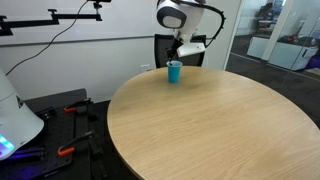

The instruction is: Remove the pen from the cup

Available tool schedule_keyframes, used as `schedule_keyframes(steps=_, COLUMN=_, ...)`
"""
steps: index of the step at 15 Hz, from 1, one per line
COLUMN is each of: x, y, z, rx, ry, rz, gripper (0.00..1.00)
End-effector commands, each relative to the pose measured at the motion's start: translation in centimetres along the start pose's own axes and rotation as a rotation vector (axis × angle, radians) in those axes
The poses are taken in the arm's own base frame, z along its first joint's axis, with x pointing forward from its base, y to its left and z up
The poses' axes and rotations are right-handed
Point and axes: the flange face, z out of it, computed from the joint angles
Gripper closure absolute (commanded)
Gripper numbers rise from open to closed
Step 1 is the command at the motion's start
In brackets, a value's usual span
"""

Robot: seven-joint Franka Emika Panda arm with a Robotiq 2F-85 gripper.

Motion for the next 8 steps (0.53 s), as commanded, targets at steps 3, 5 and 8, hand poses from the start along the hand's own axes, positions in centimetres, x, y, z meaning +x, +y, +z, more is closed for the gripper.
schedule_keyframes(steps=3, x=-0.1, y=0.9, z=1.0, rx=0.010, ry=-0.016, rz=0.023, gripper=0.59)
schedule_keyframes(steps=5, x=-0.3, y=1.1, z=1.5, rx=0.017, ry=-0.017, rz=0.025, gripper=0.62)
schedule_keyframes(steps=8, x=-0.5, y=1.4, z=2.1, rx=0.026, ry=-0.025, rz=0.037, gripper=0.70)
